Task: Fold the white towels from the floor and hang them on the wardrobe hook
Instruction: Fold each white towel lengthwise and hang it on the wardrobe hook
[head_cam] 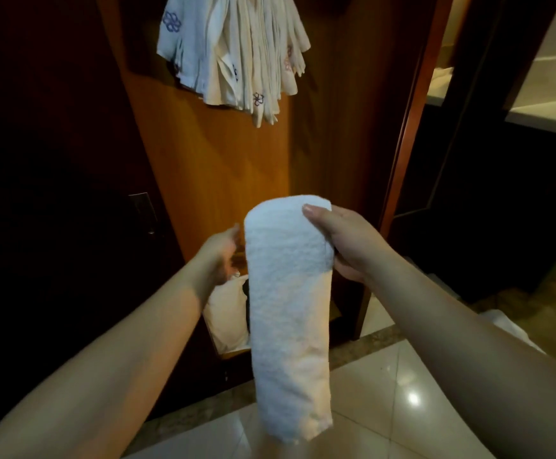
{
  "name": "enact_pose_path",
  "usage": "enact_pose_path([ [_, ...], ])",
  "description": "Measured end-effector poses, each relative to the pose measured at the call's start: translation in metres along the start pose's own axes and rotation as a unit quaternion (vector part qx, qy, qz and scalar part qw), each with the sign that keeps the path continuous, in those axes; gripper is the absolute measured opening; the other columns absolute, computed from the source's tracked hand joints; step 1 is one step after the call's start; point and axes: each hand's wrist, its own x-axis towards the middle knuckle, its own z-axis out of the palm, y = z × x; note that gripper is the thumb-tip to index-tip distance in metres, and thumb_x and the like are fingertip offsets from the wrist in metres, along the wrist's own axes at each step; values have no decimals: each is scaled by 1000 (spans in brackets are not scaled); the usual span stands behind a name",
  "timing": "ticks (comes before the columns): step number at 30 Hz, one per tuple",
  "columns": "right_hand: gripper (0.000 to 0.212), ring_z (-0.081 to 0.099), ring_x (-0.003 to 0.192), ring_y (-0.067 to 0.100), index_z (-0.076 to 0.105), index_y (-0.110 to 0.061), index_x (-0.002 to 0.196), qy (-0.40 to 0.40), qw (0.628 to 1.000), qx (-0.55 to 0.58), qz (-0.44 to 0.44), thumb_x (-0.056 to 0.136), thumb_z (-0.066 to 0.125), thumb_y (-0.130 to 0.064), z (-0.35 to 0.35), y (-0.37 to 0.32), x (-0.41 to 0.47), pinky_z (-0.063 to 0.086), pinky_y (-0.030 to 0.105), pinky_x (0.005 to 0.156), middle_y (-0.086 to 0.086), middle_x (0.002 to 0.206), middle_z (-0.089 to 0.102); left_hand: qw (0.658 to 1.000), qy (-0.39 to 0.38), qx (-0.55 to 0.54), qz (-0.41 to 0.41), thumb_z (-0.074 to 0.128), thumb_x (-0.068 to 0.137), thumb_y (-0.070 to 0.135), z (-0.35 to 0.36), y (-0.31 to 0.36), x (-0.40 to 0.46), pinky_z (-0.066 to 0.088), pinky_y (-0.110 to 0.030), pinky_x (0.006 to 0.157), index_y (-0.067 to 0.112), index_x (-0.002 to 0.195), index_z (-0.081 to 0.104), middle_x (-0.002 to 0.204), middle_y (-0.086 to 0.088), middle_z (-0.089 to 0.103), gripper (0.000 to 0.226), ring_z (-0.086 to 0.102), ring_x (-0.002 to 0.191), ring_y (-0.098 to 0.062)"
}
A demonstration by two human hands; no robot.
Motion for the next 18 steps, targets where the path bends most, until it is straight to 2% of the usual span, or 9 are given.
enact_pose_path([
  [2,26,74,102,26,66,-9,121,52,999,-8,-13,99,62,-22,-1,-1,8,61,34,77,11,111,76,992,73,1,99,45,104,49,6,-10,-14,50,-43,85,17,95,64,93,-6,69,38,64,83,-22],
  [4,21,75,100,25,67,-10,117,92,996,-8,-22,99,62,-21,-2,0,13,60,38,84,9,108,77,963,132,18,235,44,103,50,8,-21,-40,48,-38,80,28,93,61,95,9,69,29,66,84,-8],
  [7,16,76,95,19,66,-11,110,143,989,10,-26,100,60,-22,2,2,17,59,37,87,3,102,79,919,138,61,364,48,89,62,17,-49,-82,50,-25,78,44,102,58,100,31,63,25,59,90,11],
  [8,14,76,92,16,65,-13,108,162,986,4,-30,100,60,-23,4,1,18,60,34,84,0,98,79,918,114,72,374,50,84,66,24,-60,-92,51,-17,77,50,107,54,106,36,59,29,57,97,15],
  [10,11,76,82,11,63,-17,102,186,981,-28,-45,101,59,-27,11,-1,19,59,27,73,-7,87,79,914,75,139,373,57,78,70,42,-75,-103,45,-3,76,53,126,43,119,44,47,53,48,110,20],
  [11,13,75,78,13,61,-18,98,192,978,-56,-57,101,57,-30,16,-2,19,58,27,69,-6,82,78,903,71,193,378,58,77,71,50,-79,-103,41,-1,77,49,137,34,127,44,40,68,42,115,20],
  [13,23,73,81,24,61,-19,93,213,962,-151,-83,99,55,-40,26,-5,17,56,35,67,6,86,74,876,81,271,390,63,79,69,64,-76,-96,38,-8,86,43,145,22,144,28,29,82,32,124,12],
  [15,34,70,87,33,63,-16,91,228,933,-252,-116,98,53,-48,35,-10,15,57,45,71,20,96,68,874,90,273,392,64,80,67,73,-63,-93,46,-19,90,40,145,21,142,25,28,83,32,128,3],
  [18,43,62,72,30,65,-9,95,216,921,-289,-147,100,52,-49,39,-20,12,47,40,62,19,86,66,885,98,181,418,54,78,69,76,-44,-92,45,-7,80,41,134,37,116,38,35,65,44,116,10],
])
